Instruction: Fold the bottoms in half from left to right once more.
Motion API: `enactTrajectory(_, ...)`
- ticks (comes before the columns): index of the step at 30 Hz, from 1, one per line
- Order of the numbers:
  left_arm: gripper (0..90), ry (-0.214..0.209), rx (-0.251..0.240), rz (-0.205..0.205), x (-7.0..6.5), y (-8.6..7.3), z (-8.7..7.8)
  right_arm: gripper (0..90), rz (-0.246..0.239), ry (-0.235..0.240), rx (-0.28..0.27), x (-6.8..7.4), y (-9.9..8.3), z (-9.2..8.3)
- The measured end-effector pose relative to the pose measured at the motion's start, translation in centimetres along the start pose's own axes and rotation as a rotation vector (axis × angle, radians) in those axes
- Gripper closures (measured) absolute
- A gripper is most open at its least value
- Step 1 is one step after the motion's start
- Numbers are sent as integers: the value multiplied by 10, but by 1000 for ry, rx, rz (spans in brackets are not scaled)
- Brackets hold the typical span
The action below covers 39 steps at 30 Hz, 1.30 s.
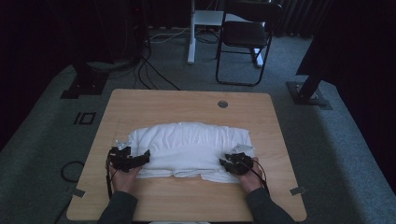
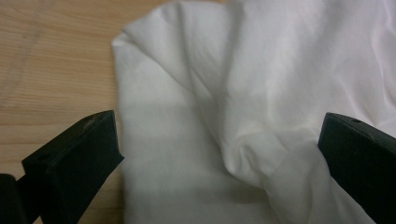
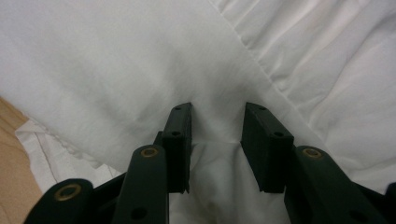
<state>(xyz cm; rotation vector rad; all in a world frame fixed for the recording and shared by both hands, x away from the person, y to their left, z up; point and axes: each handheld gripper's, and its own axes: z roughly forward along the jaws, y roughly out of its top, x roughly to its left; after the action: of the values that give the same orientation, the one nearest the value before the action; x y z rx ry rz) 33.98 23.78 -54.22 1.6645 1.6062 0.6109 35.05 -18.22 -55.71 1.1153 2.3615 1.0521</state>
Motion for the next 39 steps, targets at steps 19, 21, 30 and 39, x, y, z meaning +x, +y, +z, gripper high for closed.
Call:
enactTrajectory(19, 1, 96, 90, 45, 0, -10, 17, 604, -1, 0, -14, 1, -2, 0)
enactTrajectory(21, 56, 83, 90, 48, -3, -9, 14, 599, -2, 0, -14, 1, -2, 0)
enactTrajectory(30, 727, -57, 26, -10, -6, -14, 11, 581, -15, 14, -17, 5, -2, 1)
enactTrajectory(39, 848, -223, -128, -46, 2, 3, -19, 505, -11, 7, -59, 8, 16, -11)
